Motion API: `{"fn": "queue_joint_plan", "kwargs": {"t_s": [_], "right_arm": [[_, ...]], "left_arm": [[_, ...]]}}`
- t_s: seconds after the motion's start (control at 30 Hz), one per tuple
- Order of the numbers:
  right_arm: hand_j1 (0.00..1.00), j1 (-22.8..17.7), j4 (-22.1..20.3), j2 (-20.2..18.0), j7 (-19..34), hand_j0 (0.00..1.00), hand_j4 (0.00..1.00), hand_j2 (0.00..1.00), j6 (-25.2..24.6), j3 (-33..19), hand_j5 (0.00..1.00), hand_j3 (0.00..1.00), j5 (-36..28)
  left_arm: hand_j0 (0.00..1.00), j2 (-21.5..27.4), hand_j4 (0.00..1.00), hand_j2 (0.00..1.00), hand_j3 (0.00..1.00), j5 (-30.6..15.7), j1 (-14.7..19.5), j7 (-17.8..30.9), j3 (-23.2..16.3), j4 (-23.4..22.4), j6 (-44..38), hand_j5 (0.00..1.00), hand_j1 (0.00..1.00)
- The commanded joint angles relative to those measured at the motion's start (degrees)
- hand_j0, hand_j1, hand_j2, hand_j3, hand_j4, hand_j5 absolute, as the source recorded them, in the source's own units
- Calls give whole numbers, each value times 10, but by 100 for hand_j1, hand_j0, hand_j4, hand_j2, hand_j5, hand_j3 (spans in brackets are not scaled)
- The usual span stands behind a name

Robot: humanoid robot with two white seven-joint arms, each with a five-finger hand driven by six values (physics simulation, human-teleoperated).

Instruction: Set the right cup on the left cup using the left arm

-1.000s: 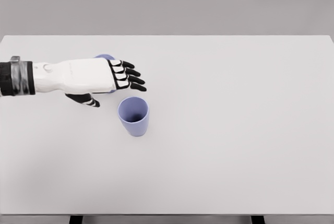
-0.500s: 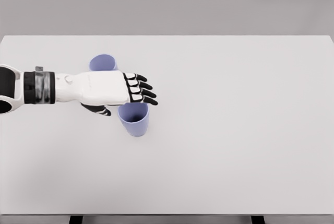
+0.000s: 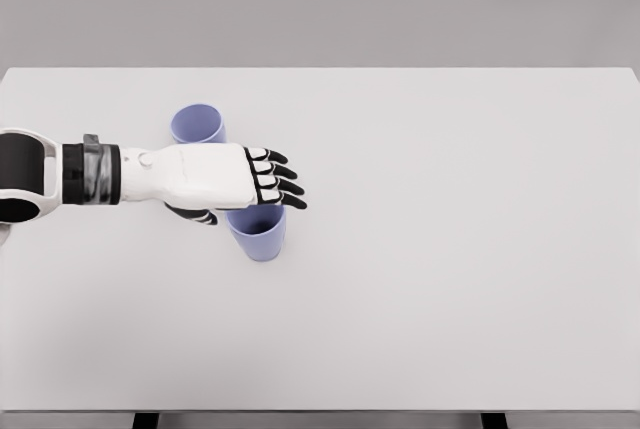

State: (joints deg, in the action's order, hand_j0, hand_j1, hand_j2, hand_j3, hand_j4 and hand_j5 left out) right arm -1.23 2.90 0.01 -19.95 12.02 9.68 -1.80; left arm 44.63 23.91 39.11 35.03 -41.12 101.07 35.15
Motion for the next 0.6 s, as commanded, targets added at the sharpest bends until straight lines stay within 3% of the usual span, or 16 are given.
{"fn": "queue_joint_plan", "kwargs": {"t_s": [0.0, 0.17, 0.57], "right_arm": [[100, 0, 1, 0, 0, 100, 100, 100, 0, 0, 100, 100, 0], [100, 0, 0, 0, 0, 100, 100, 100, 0, 0, 100, 100, 0], [100, 0, 0, 0, 0, 100, 100, 100, 0, 0, 100, 100, 0]], "left_arm": [[100, 0, 100, 100, 100, 1, 0, 0, -4, 0, -1, 100, 100], [100, -9, 100, 100, 100, 27, 1, 0, -24, 0, -1, 100, 100], [100, -9, 100, 100, 100, 51, -1, 0, -27, -1, -1, 100, 100]]}}
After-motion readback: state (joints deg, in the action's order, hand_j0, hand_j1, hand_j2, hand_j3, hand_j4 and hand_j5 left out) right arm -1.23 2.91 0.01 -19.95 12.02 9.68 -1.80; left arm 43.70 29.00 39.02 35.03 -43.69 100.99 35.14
